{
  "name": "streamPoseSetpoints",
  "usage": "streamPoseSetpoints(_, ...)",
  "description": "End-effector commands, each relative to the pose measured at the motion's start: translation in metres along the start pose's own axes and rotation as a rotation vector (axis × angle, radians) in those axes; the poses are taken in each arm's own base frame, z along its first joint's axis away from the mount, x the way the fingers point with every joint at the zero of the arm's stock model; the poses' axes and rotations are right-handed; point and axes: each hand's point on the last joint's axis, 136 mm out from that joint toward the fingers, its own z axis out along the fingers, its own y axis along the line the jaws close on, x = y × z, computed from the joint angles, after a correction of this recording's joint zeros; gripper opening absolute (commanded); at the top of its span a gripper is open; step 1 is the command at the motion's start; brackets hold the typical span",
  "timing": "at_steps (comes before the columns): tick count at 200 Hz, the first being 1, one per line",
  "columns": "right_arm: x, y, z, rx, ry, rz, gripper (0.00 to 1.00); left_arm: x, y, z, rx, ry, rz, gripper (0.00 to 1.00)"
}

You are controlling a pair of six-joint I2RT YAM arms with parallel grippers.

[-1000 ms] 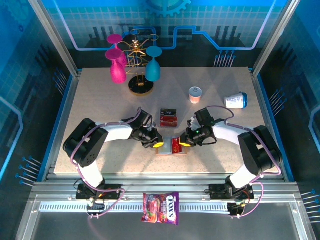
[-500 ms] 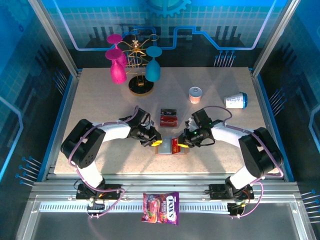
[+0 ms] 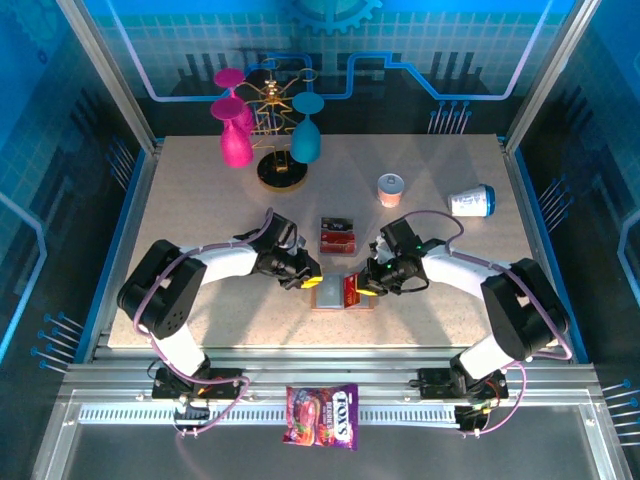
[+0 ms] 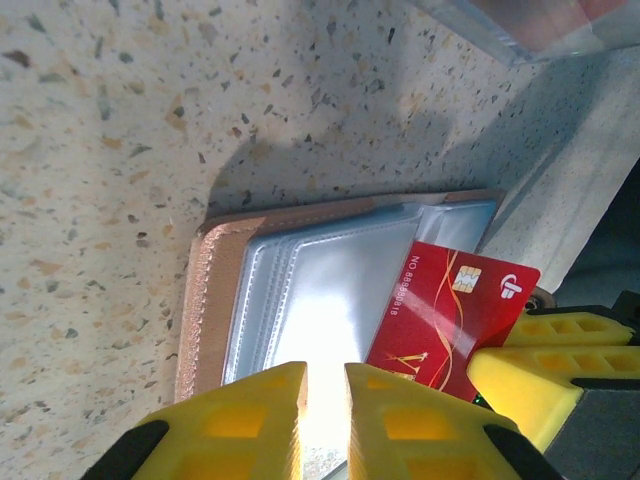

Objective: Take the credit cards out of the card holder

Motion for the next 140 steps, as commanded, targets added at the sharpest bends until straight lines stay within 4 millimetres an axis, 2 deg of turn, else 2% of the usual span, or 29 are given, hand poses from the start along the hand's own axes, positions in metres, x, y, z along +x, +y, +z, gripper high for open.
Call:
streamPoseSetpoints(1, 0.0, 0.008, -0.006, 0.007, -0.007, -0.016, 0.1, 0.004, -0.003, -0.007, 0.025, 0.009, 0.018, 0.18)
streamPoseSetpoints(61, -0.003, 0.016, -0.019, 0.027, -0.035, -0.057, 0.08, -0.004, -0.005, -0.016, 0.032, -0.028, 0.018, 0.18)
streamPoseSetpoints(82, -0.003, 0.011, -0.024, 0.075, -0.027, -0.102, 0.07, -0.007, -0.004, -0.021, 0.03, -0.044, 0.012, 0.19)
streamPoseSetpoints(86, -0.009, 0.019, -0.029, 0.07, -0.043, -0.13, 0.07, -0.008, -0.003, -0.021, 0.029, -0.046, 0.008, 0.19)
streamPoseSetpoints(140, -0.025, 0.038, -0.052, 0.146, -0.043, -0.51, 0.05, -0.016, 0.002, -0.03, 0.028, -0.087, -0.015, 0.19)
